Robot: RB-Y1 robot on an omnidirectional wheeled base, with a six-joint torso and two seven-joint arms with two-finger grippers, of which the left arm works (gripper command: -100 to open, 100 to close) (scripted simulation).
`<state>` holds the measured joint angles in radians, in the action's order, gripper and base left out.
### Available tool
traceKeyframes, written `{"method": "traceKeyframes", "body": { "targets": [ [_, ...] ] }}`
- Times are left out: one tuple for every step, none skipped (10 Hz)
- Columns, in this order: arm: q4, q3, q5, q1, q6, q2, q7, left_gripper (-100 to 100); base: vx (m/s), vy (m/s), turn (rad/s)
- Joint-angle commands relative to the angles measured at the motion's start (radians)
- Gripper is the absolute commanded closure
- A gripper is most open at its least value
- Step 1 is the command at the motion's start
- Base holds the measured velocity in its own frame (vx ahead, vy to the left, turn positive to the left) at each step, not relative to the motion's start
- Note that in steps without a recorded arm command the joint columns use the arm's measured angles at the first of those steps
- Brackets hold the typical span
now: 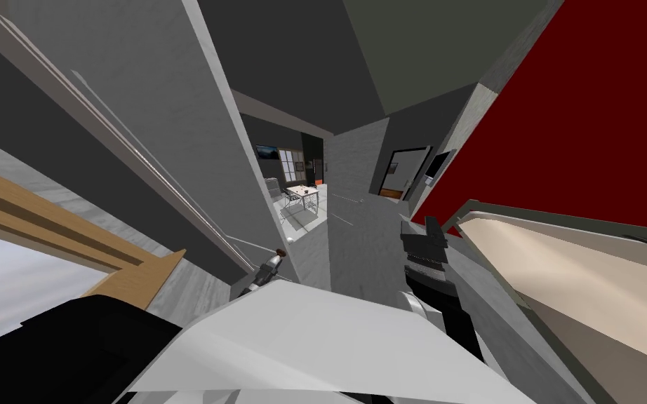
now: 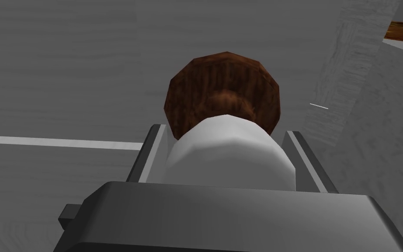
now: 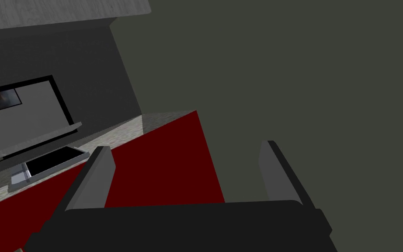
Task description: Pull the door open
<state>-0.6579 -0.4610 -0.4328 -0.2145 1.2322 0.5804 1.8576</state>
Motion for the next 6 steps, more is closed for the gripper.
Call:
{"method": "traceKeyframes", "body": {
  "targets": [
    [0.020, -0.014, 0.011, -0.008, 0.039, -0.003, 0.004, 100, 0.007, -0.018, 0.008],
    [0.028, -0.018, 0.015, -0.011, 0.053, -0.002, 0.006, 100, 0.008, -0.015, 0.008],
    [0.045, -0.028, 0.022, -0.018, 0.082, -0.001, 0.011, 100, 0.011, -0.017, -0.009],
    [0.054, -0.033, 0.026, -0.022, 0.098, -0.001, 0.013, 100, 0.006, -0.004, -0.003],
    [0.054, -0.033, 0.026, -0.022, 0.098, -0.001, 0.013, 100, 0.004, -0.007, -0.001],
    [0.054, -0.033, 0.026, -0.022, 0.098, -0.001, 0.013, 100, 0.000, 0.000, 0.000]
  ]
}}
